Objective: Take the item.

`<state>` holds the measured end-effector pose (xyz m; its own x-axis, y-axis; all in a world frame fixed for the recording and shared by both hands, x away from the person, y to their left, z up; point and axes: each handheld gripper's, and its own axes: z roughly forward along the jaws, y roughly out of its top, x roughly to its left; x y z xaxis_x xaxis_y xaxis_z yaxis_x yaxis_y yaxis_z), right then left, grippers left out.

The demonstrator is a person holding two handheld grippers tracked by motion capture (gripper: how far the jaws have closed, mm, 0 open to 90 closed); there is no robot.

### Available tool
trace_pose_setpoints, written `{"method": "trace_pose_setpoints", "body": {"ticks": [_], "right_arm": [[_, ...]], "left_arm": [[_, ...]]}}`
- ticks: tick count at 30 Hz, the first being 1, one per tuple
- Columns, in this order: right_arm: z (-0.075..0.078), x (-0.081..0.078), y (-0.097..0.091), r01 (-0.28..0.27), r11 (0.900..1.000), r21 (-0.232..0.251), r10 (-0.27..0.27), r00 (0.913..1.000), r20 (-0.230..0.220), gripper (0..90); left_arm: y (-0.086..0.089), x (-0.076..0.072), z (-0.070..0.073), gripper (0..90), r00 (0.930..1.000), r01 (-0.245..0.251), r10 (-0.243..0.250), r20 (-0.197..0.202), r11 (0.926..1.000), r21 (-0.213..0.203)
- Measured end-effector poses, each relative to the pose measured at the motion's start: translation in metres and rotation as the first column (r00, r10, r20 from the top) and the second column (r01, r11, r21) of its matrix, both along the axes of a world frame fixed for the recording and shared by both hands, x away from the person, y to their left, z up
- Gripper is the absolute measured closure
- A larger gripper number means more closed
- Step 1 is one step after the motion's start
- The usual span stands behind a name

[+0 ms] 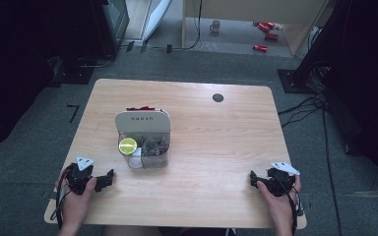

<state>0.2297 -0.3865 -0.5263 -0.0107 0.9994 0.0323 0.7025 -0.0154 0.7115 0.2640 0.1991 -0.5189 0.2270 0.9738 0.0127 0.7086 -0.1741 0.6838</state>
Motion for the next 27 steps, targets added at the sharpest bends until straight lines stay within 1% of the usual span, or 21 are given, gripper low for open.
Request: {"method": "trace_pose_setpoints", "body": {"ticks": [3,4,5,6,9,12,13,14,15,16,17,18,19,21,22,26,27], "right_arm": [[0.001,-0.001,0.0,0.013,0.9997,0.021,-0.013,0.9999,0.003,0.5],[0.001,-0.001,0.0,0.013,0.9997,0.021,-0.013,0.9999,0.003,0.5],[0.003,-0.001,0.001,0.017,0.9986,0.05,-0.017,0.9998,0.01,0.7],[0.005,-0.001,0.002,0.017,0.9983,0.055,-0.018,0.9997,0.015,1.5],[0.012,0.0,0.009,0.014,0.9992,0.037,-0.016,0.9993,0.034,5.8],[0.023,0.0,0.016,-0.002,0.9991,0.042,0.0,0.9982,0.06,7.1],[0.023,0.0,0.016,-0.002,0.9991,0.042,0.0,0.9982,0.06,7.1],[0.03,0.001,0.02,-0.01,0.9988,0.048,0.007,0.9974,0.072,7.3],[0.034,0.001,0.022,-0.013,0.9986,0.051,0.009,0.997,0.077,7.5],[0.034,0.001,0.022,-0.013,0.9986,0.051,0.009,0.997,0.077,7.5],[0.038,0.001,0.024,-0.016,0.9985,0.053,0.012,0.9965,0.083,7.6],[0.044,0.001,0.028,-0.019,0.9981,0.059,0.014,0.9957,0.092,7.9],[0.044,0.001,0.028,-0.019,0.9981,0.059,0.014,0.9957,0.092,7.9],[0.051,0.001,0.031,-0.025,0.998,0.059,0.019,0.9948,0.1,8.0],[0.056,0.002,0.035,-0.033,0.9976,0.061,0.027,0.9937,0.109,8.1],[0.068,0.006,0.045,-0.054,0.9965,0.064,0.045,0.9909,0.127,8.1],[0.068,0.006,0.045,-0.054,0.9965,0.064,0.045,0.9909,0.127,8.1]], "left_arm": [[0.0,0.0,0.0,0.0,1.0,0.0,0.0,0.0,1.0,0.0],[0.0,0.0,0.0,0.0,1.0,0.0,0.0,0.0,1.0,0.0],[0.0,0.0,0.0,0.0,1.0,0.0,0.0,0.0,1.0,0.0],[0.0,0.0,0.0,0.0,1.0,0.0,0.0,0.0,1.0,0.0],[0.0,0.0,0.0,0.0,1.0,0.0,0.0,0.0,1.0,0.0],[0.0,0.0,0.0,0.0,1.0,0.0,0.0,0.0,1.0,0.0],[0.0,0.0,0.0,0.0,1.0,0.0,0.0,0.0,1.0,0.0],[0.0,0.0,0.0,0.0,1.0,0.0,0.0,0.0,1.0,0.0],[0.0,0.0,0.0,0.0,1.0,0.0,0.0,0.0,1.0,0.0],[0.0,0.0,0.0,0.0,1.0,0.0,0.0,0.0,1.0,0.0],[0.0,0.0,0.0,0.0,1.0,0.0,0.0,0.0,1.0,0.0],[0.0,0.0,0.0,0.0,1.0,0.0,0.0,0.0,1.0,0.0],[0.0,0.0,0.0,0.0,1.0,0.0,0.0,0.0,1.0,0.0],[0.0,0.0,0.0,0.0,1.0,0.0,0.0,0.0,1.0,0.0],[0.0,0.0,0.0,0.0,1.0,0.0,0.0,0.0,1.0,0.0],[0.0,0.0,0.0,0.0,1.0,0.0,0.0,0.0,1.0,0.0],[0.0,0.0,0.0,0.0,1.0,0.0,0.0,0.0,1.0,0.0]]}}
